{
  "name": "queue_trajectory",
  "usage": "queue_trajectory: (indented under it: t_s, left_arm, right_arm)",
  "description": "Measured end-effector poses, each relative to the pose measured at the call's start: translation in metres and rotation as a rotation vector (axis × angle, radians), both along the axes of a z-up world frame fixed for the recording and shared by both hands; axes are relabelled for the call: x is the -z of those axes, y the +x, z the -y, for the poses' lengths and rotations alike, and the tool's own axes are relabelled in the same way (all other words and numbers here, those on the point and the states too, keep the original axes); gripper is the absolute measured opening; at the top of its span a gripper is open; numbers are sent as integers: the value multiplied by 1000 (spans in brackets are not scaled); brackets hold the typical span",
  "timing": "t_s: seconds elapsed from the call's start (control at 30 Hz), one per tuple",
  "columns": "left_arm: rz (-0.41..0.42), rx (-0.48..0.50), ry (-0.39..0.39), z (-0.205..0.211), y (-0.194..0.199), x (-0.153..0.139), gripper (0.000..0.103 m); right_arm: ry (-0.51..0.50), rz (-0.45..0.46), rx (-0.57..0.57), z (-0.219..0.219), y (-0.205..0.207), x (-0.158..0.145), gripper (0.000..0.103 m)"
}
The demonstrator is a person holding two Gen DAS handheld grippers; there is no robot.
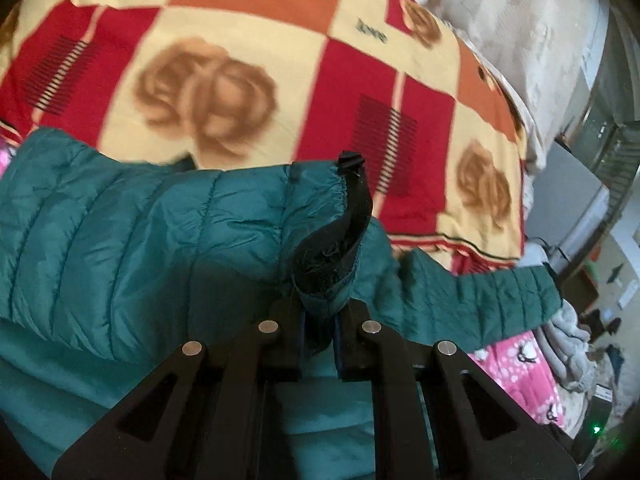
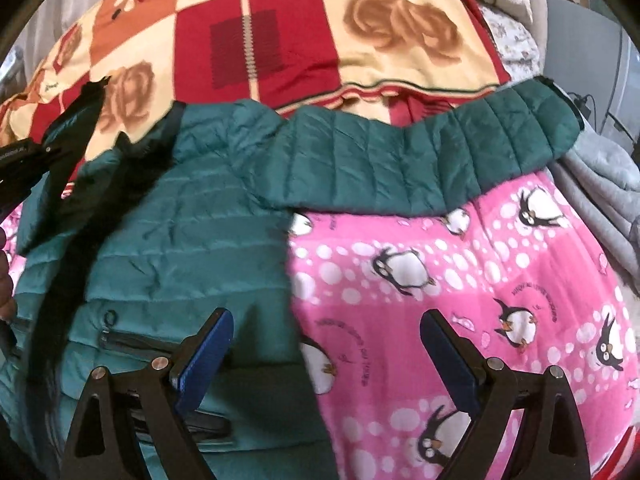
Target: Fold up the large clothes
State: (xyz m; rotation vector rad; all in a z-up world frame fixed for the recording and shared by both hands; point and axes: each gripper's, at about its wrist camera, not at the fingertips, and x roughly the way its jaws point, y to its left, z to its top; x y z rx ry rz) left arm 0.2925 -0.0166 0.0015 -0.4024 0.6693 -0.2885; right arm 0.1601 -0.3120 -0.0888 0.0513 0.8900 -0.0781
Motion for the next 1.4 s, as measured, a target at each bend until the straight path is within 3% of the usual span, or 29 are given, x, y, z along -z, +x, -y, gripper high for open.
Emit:
queue_trajectory:
  t_s: [0.3, 0.77, 0.97, 1.07, 1.2, 1.3, 1.4]
  left_arm:
    - [-26, 115, -33, 71, 11, 12, 9]
    - [-115, 171, -24, 120, 28, 44, 9]
    - [-203, 182, -70, 110, 27, 56, 11]
    - [-214, 231, -105, 101, 14, 51, 29]
    - [-183, 283, -158, 72, -7, 36, 55]
    - [-158, 294, -192, 35, -21, 25, 58]
    - [-75, 205, -112, -20, -25, 10, 58]
  right_arm:
    - [-7, 8, 36, 21, 3, 2, 94]
    - [27, 27, 96, 47, 3, 0, 94]
    - [8, 36, 117, 47, 6, -6, 94]
    - [-5, 53, 133, 45, 7, -13, 94]
    - [6, 76, 167, 45, 6, -24, 94]
    - [-2, 105, 178, 35, 6, -36, 94]
    - [22, 143, 137, 14, 15, -51, 94]
